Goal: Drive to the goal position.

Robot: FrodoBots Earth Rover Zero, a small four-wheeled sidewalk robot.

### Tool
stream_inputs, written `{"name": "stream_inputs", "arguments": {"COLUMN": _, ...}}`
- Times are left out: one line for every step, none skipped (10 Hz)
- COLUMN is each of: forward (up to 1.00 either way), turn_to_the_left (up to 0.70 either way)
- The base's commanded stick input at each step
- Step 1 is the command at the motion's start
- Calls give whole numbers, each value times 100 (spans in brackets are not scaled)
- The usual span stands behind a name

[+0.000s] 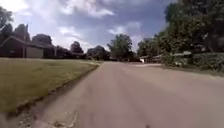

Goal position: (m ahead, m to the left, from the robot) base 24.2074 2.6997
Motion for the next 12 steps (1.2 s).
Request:
{"name": "stream_inputs", "arguments": {"forward": 100, "turn_to_the_left": 0}}
{"name": "stream_inputs", "arguments": {"forward": 100, "turn_to_the_left": 0}}
{"name": "stream_inputs", "arguments": {"forward": 100, "turn_to_the_left": 0}}
{"name": "stream_inputs", "arguments": {"forward": 100, "turn_to_the_left": 0}}
{"name": "stream_inputs", "arguments": {"forward": 100, "turn_to_the_left": 0}}
{"name": "stream_inputs", "arguments": {"forward": 100, "turn_to_the_left": 0}}
{"name": "stream_inputs", "arguments": {"forward": 100, "turn_to_the_left": -6}}
{"name": "stream_inputs", "arguments": {"forward": 100, "turn_to_the_left": -20}}
{"name": "stream_inputs", "arguments": {"forward": 100, "turn_to_the_left": -19}}
{"name": "stream_inputs", "arguments": {"forward": 100, "turn_to_the_left": 0}}
{"name": "stream_inputs", "arguments": {"forward": 100, "turn_to_the_left": 0}}
{"name": "stream_inputs", "arguments": {"forward": 100, "turn_to_the_left": 0}}
